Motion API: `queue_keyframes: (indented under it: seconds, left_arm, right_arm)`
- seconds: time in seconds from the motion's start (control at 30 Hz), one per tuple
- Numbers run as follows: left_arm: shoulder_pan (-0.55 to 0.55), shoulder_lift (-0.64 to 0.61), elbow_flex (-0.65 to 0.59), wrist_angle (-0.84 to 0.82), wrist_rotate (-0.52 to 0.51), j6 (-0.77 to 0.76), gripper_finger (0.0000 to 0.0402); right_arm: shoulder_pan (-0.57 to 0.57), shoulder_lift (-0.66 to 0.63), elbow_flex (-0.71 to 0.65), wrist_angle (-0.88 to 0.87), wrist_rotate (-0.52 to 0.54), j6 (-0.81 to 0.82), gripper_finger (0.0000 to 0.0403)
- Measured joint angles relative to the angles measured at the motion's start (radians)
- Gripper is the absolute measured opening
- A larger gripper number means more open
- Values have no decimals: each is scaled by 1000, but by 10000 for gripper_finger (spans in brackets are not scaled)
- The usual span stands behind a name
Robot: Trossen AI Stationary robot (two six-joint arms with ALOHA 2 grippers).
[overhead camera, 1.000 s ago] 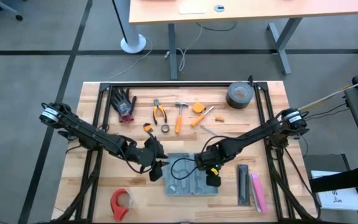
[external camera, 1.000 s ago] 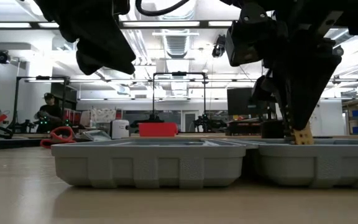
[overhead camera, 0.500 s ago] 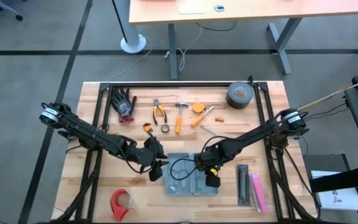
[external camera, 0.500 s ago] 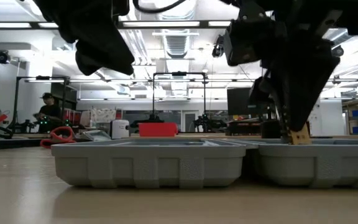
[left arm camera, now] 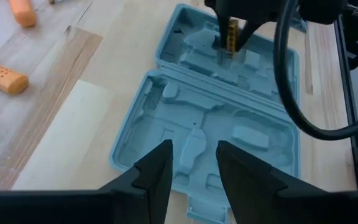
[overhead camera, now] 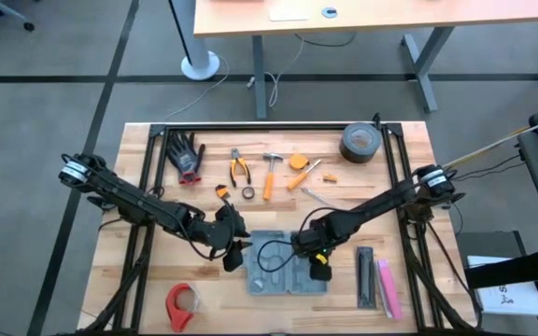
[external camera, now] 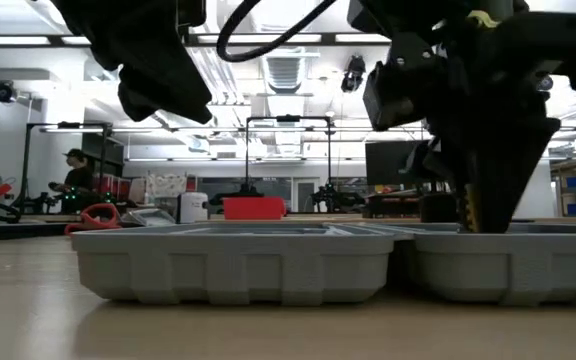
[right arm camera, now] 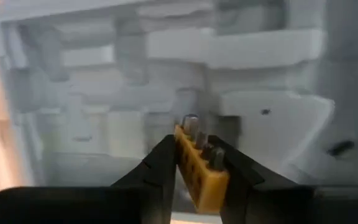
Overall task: Prefit tool cases
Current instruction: Put the left screwdriver bits into the gray tool box
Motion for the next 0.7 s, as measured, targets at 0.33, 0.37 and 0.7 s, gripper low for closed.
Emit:
queue_keyframes:
  seconds: [0.33,0.37,0.7]
  left_arm:
    - [0,0,0,0,6,4,131]
    - [0,0,0,0,6,4,130]
    - [0,0,0,0,8,4,120]
  right_arm:
    - [0,-2,1,-31,28,-12,123]
    - [0,-3,1,-31,28,-13,125]
    - [0,-23,1,-40,60,-14,143]
